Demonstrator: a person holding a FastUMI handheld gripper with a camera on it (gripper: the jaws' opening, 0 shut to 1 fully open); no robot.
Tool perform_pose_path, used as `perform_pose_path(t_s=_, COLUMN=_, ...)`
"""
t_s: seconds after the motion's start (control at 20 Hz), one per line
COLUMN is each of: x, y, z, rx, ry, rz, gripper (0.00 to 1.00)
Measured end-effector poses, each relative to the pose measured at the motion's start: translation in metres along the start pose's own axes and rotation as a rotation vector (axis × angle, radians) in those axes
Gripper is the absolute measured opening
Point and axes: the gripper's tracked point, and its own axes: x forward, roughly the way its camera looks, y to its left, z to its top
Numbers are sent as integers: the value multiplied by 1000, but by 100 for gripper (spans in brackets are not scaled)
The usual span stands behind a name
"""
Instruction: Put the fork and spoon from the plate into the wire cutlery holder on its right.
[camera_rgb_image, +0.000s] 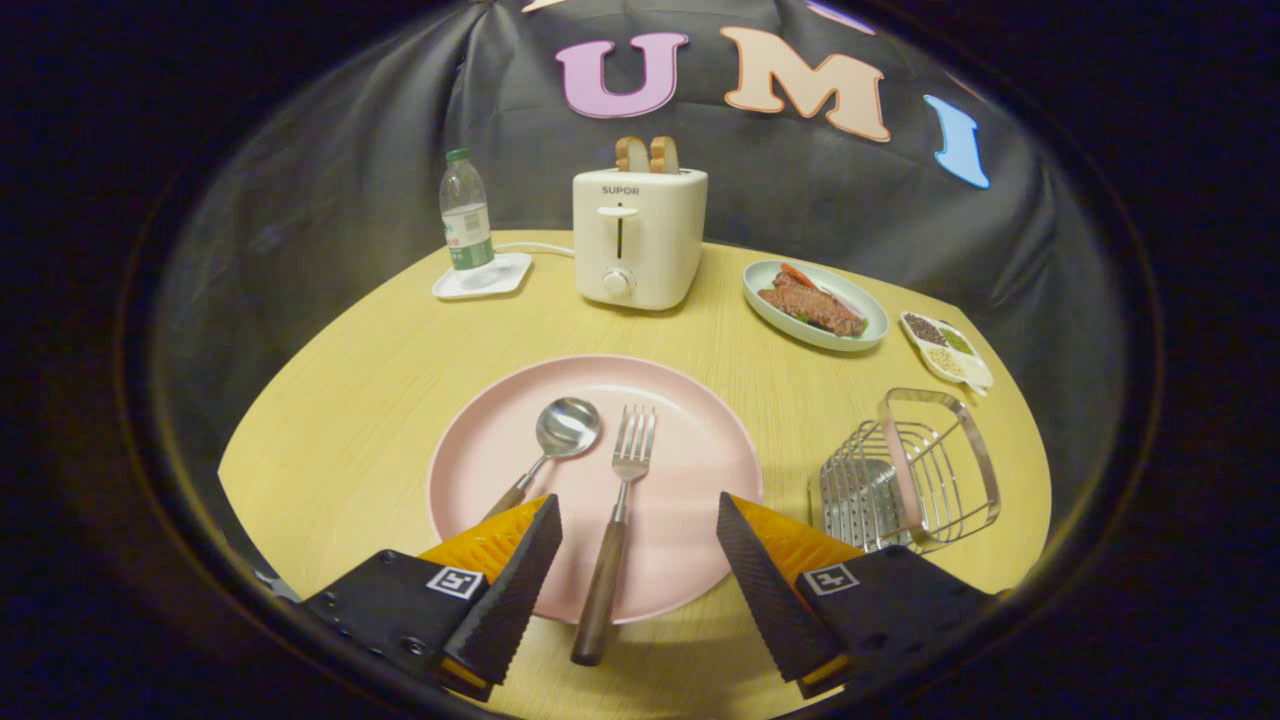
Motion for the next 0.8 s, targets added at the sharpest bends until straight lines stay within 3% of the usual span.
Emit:
perform_pose_path(t_s=0.1, x=4, y=-1, z=-6, rx=-18, ry=20, rz=-4, gripper=99)
perform_pose_path(t_s=0.6, x=12, y=4, z=-17, rx=-100, ry=93, rz=-10, gripper=25)
perform_pose_path(t_s=0.75, x=11, y=4, z=-17, rx=-78, ry=129, rz=-1, gripper=12)
perform_pose_path(t_s=0.8, x=12, y=4, z=-16, rx=-82, ry=131, rz=4, gripper=12)
